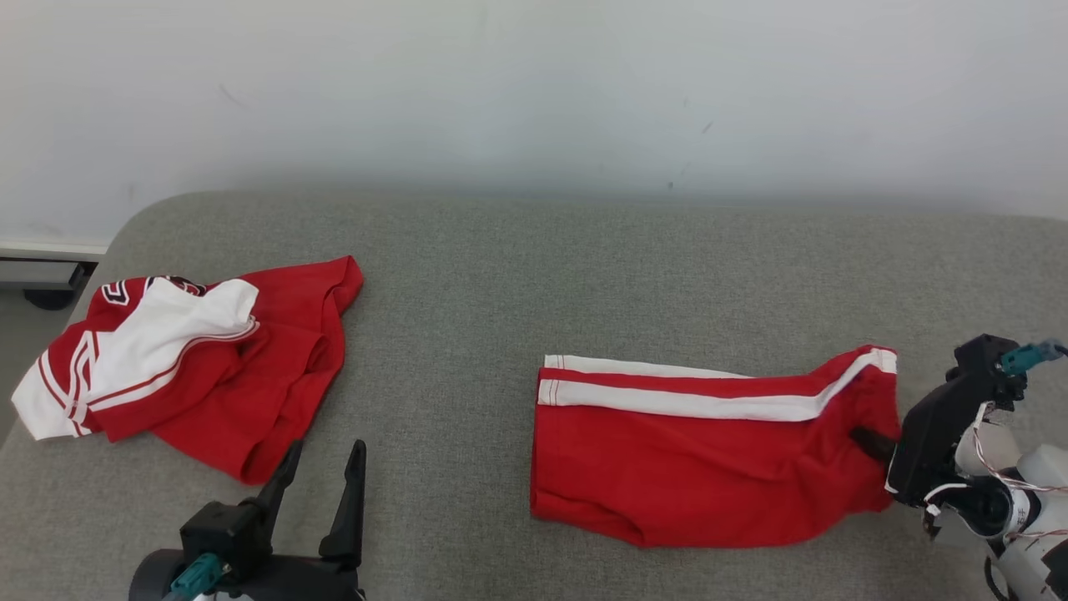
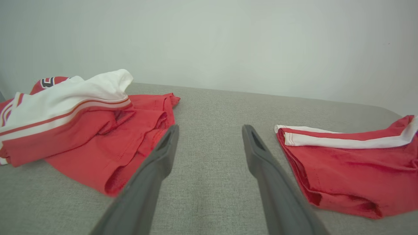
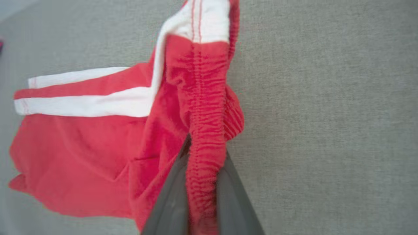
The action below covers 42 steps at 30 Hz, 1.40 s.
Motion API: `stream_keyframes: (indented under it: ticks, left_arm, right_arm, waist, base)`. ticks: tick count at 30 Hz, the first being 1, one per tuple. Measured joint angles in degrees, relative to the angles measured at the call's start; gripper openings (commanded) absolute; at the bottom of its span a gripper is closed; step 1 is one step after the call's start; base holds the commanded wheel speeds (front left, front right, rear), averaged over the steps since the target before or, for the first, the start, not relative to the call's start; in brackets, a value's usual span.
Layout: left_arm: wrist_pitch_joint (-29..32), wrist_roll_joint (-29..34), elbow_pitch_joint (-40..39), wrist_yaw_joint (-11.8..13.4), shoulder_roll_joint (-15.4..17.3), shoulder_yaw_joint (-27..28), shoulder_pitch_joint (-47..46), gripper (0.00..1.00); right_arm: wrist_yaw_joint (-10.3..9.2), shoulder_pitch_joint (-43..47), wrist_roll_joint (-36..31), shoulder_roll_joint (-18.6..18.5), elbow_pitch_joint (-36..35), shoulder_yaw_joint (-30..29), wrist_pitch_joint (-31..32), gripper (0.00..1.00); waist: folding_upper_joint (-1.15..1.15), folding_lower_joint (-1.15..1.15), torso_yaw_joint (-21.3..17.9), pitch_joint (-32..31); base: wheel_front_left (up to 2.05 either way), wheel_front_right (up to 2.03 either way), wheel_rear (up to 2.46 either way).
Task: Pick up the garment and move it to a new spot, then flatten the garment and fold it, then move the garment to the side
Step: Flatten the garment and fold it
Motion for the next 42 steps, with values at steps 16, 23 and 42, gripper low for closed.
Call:
stream_keyframes:
  ticks: [16, 23, 42]
  left_arm:
    - [0.3, 0.1, 0.5, 0.0, -2.6, -2.1, 0.0, 1.0]
    - [0.8, 0.5, 0.7, -0.2, -4.3, -3.8, -0.3, 1.0]
    - [1.4, 1.6, 1.8, -1.2, -6.3, -5.9, -2.6, 1.0]
  right_arm:
    - [3.18, 0.1, 15.2, 7.1, -9.7, -5.1, 9.1, 0.0]
    - [-0.47, 0.0, 13.3, 7.9, -8.8, -3.6, 9.3, 0.0]
    - [-5.06, -2.4, 11.8, 11.2, -2.6, -3.5, 7.5, 0.0]
  waist:
    - [0.0, 0.0, 0.9, -2.1]
    - [0.0, 0.0, 3.4, -2.5]
    - [0.0, 0.0, 10.4, -1.5]
  base:
    - [0.0, 0.0, 0.0]
    - [0.0, 0.0, 0.0]
    - [0.0, 0.0, 0.0]
